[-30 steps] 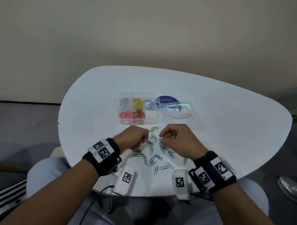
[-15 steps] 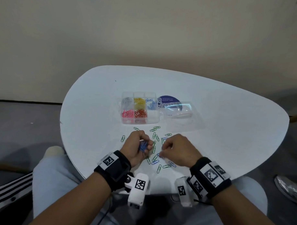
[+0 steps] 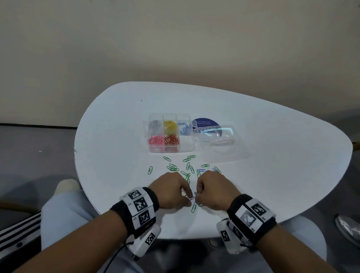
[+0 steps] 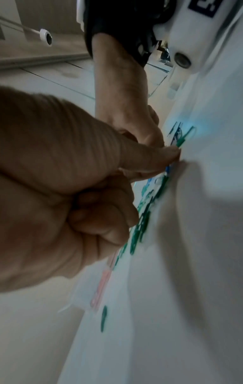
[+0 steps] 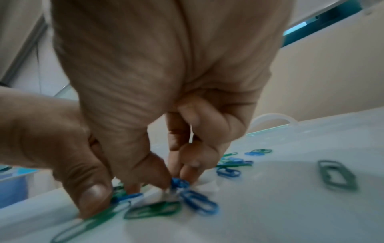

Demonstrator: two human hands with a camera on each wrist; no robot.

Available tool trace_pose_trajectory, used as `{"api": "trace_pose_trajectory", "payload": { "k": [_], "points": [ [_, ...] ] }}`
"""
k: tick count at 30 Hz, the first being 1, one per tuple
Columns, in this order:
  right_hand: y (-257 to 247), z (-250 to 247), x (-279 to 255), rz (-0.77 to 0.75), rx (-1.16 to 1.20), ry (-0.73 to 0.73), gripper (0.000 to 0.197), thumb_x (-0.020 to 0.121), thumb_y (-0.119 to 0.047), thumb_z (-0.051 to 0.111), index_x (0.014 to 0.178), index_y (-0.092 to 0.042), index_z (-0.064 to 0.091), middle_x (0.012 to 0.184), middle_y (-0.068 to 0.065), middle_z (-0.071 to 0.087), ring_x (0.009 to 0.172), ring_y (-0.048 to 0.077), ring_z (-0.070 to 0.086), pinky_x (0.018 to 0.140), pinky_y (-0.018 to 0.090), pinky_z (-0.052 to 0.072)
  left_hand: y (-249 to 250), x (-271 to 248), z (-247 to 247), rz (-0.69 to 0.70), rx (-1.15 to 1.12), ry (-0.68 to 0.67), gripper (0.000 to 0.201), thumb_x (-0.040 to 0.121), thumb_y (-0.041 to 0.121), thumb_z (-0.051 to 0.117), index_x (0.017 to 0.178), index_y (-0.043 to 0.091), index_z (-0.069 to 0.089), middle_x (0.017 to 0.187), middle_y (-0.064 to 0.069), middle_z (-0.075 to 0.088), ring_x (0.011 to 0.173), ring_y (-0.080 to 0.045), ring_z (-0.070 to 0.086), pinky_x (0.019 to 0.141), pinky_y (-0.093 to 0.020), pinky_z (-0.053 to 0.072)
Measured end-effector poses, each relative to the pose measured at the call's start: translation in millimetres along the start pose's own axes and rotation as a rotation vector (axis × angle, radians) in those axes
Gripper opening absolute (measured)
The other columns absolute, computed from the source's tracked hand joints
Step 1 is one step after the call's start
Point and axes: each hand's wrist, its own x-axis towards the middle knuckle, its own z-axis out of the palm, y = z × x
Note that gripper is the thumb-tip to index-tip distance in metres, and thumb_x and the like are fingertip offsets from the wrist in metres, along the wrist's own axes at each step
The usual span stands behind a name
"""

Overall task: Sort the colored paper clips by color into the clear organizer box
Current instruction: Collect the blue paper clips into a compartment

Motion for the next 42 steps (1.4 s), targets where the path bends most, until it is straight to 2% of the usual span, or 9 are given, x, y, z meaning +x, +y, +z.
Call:
{"api": "trace_pose_trajectory", "payload": {
  "k": [6, 12, 15, 18, 21, 26, 31, 35, 42],
  "points": [
    [9.3, 0.7, -1.3, 0.008, 0.024, 0.073, 0.009, 0.074, -0.019, 0.066, 0.066, -0.017, 0.064, 0.073, -0.003, 0.069, 0.075, 0.016, 0.065, 0.064, 0.025, 0.05, 5.6, 4.8, 5.8, 0.033, 0.081, 0.029, 0.008, 0.081, 0.02, 0.071, 0.081, 0.024, 0.078, 0.067, 0.009, 0.07, 0.065, -0.003, 0.06, 0.078, -0.03, 0.055],
    [21.0, -7.5, -2.5, 0.03, 0.248, 0.177, 0.011, 0.072, -0.02, 0.065, 0.062, -0.019, 0.065, 0.065, -0.008, 0.064, 0.068, 0.01, 0.062, 0.066, 0.029, 0.054, 5.3, 9.6, -0.9, 0.035, 0.01, 0.108, 0.015, 0.088, 0.02, 0.06, 0.077, 0.021, 0.071, 0.063, 0.01, 0.068, 0.063, 0.002, 0.058, 0.072, -0.022, 0.05],
    [28.5, -16.3, -4.6, 0.083, 0.346, 0.266, 0.01, 0.071, -0.025, 0.07, 0.064, -0.02, 0.067, 0.063, -0.01, 0.065, 0.063, 0.008, 0.062, 0.063, 0.029, 0.054, 7.4, 13.3, -10.0, -0.08, -0.36, 0.122, 0.015, 0.09, 0.019, 0.062, 0.075, 0.018, 0.067, 0.06, 0.016, 0.057, 0.052, 0.003, 0.049, 0.055, -0.016, 0.04],
    [31.5, -23.6, -8.5, 0.103, 0.447, 0.303, 0.012, 0.074, -0.02, 0.071, 0.065, -0.016, 0.064, 0.055, -0.009, 0.058, 0.05, 0.005, 0.051, 0.051, 0.025, 0.045, 12.1, 13.8, -10.4, -0.206, -1.06, 0.06, 0.023, 0.087, 0.009, 0.051, 0.065, 0.016, 0.047, 0.06, 0.001, 0.042, 0.046, -0.011, 0.032, 0.044, -0.021, 0.022],
    [25.6, -29.6, -11.1, 0.046, 0.548, 0.337, 0.01, 0.073, -0.015, 0.07, 0.065, -0.013, 0.064, 0.058, -0.001, 0.062, 0.05, 0.006, 0.051, 0.055, 0.028, 0.047, 20.2, 17.5, -3.4, -0.297, -1.415, 0.002, 0.015, 0.079, 0.012, 0.045, 0.065, 0.016, 0.043, 0.06, -0.005, 0.045, 0.046, -0.016, 0.04, 0.038, -0.021, 0.024],
    [6.5, -35.4, -16.0, -0.114, 0.659, 0.223, 0.012, 0.075, -0.011, 0.076, 0.066, -0.015, 0.068, 0.062, -0.002, 0.067, 0.055, 0.007, 0.058, 0.057, 0.024, 0.05, 28.9, 26.6, 18.1, -0.39, -1.48, -0.091, 0.021, 0.08, 0.018, 0.043, 0.081, 0.005, 0.059, 0.066, -0.01, 0.055, 0.052, -0.021, 0.058, 0.04, -0.018, 0.042],
    [26.5, -29.2, 8.2, -0.024, 0.402, 0.268, 0.009, 0.08, -0.03, 0.074, 0.076, -0.023, 0.072, 0.074, -0.008, 0.069, 0.071, 0.012, 0.064, 0.074, 0.035, 0.056, 23.4, 36.3, 18.6, -0.493, -1.466, -0.013, 0.038, 0.094, 0.032, 0.049, 0.06, 0.02, 0.041, 0.053, 0.002, 0.036, 0.037, -0.01, 0.027, 0.035, -0.013, 0.015],
    [33.2, -14.8, 24.7, 0.019, -0.002, 0.127, 0.016, 0.083, -0.037, 0.07, 0.095, -0.027, 0.07, 0.089, -0.014, 0.058, 0.09, 0.013, 0.06, 0.074, 0.025, 0.042, 15.2, 36.1, 7.1, -0.431, -1.371, 0.112, 0.043, 0.098, 0.034, 0.053, 0.059, 0.018, 0.042, 0.053, 0.0, 0.044, 0.035, -0.009, 0.029, 0.033, -0.014, 0.016],
    [30.2, -15.1, 29.5, 0.013, -0.054, 0.11, 0.017, 0.085, -0.025, 0.065, 0.069, -0.027, 0.059, 0.088, -0.006, 0.068, 0.083, 0.017, 0.064, 0.068, 0.026, 0.043, 20.0, 46.3, -12.3, -0.288, -0.986, 0.164, 0.044, 0.098, 0.042, 0.052, 0.065, 0.013, 0.055, 0.047, 0.002, 0.034, 0.038, -0.012, 0.027, 0.039, -0.019, 0.021]
  ]
}}
